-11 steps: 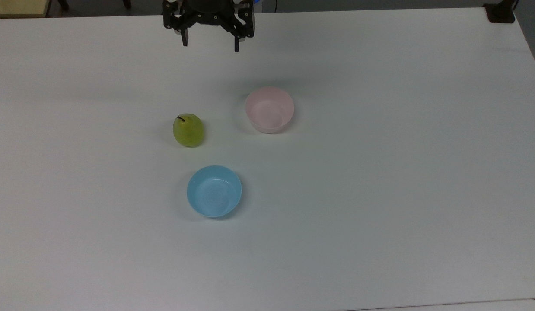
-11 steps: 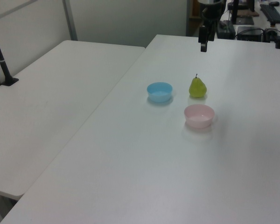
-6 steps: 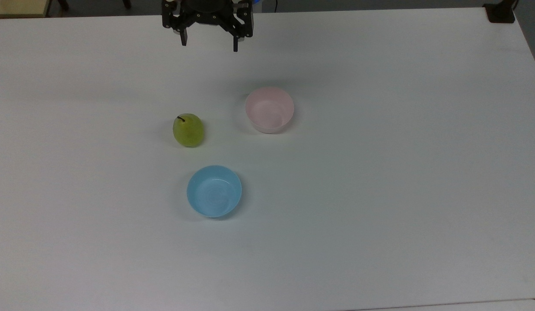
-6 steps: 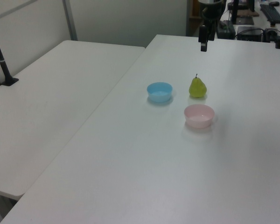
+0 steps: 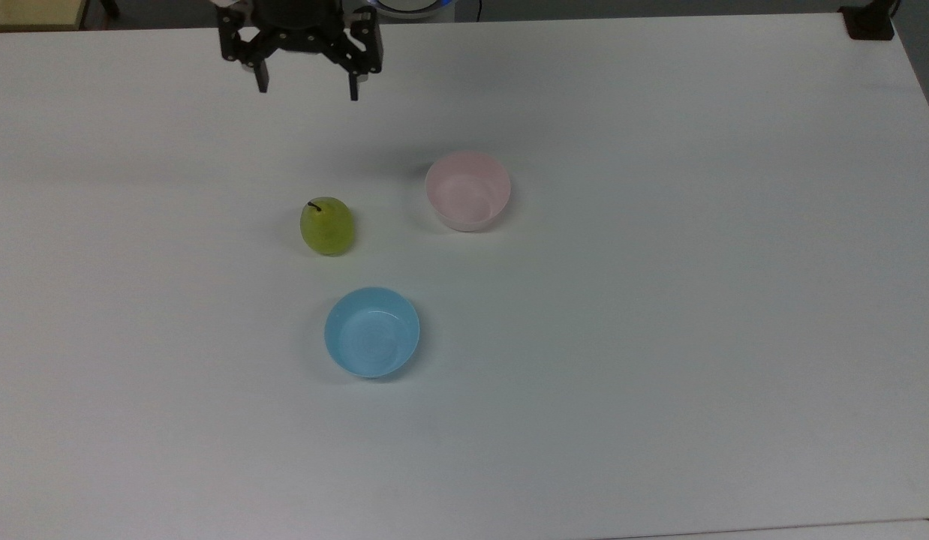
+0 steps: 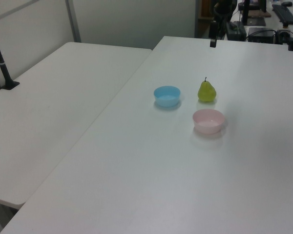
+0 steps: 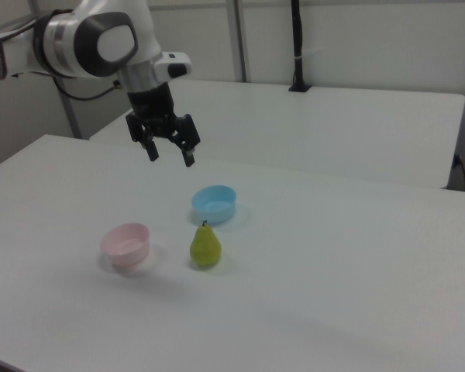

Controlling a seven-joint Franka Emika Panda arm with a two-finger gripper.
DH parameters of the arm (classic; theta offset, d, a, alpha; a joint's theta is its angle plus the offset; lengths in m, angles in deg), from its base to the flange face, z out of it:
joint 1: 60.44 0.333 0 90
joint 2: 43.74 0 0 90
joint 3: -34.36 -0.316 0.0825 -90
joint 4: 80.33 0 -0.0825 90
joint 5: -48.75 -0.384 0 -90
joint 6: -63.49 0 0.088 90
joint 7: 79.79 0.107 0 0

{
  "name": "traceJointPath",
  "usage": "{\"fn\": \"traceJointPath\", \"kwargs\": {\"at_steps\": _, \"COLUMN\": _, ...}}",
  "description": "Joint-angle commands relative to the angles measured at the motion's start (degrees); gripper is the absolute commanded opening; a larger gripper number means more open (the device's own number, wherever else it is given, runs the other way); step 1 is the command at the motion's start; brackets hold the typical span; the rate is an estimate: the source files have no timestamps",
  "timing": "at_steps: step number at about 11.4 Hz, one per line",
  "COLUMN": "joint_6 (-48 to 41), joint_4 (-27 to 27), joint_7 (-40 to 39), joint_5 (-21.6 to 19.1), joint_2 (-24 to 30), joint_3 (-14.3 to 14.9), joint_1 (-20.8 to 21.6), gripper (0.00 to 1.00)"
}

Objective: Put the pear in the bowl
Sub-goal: 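Lower the gripper over the green pear and close on it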

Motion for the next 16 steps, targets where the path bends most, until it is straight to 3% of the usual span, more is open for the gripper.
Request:
{"fn": "traceJointPath", "kwargs": {"at_steps": 1, "joint_6": 2.1, "joint_4": -1.0, "joint_7": -6.1, "joint_5": -0.7, "joint_2": -2.2, "joint_3": 0.1, "joint_1": -1.5, "gripper": 1.00}}
{"fn": "traceJointPath", "kwargs": {"at_steps": 7, "joint_6": 9.1, "joint_4": -5.0, "joint_7": -9.7, "joint_5": -0.3, "joint_2": -9.3, "joint_3": 0.1, "joint_1": -1.5, "gripper": 1.00}}
{"fn": "traceJointPath", "kwargs": {"at_steps": 13, "joint_6": 15.9, "joint_4": -5.3, "joint_7": -9.6, "joint_5": 0.3, "joint_2": -17.8, "joint_3": 0.1, "joint_1": -0.6, "gripper": 1.00}}
{"fn": "traceJointPath", "kwargs": {"at_steps": 14, "joint_6": 16.4, "joint_4": -5.3, "joint_7": -9.6, "joint_5": 0.8, "joint_2": -18.5, "joint_3": 0.1, "joint_1": -0.5, "gripper": 0.95}}
{"fn": "traceJointPath", "kwargs": {"at_steps": 16, "joint_6": 16.5, "joint_4": -5.3, "joint_7": -9.6, "joint_5": 1.9, "joint_2": -19.0, "joint_3": 0.1, "joint_1": 0.1, "gripper": 0.69}}
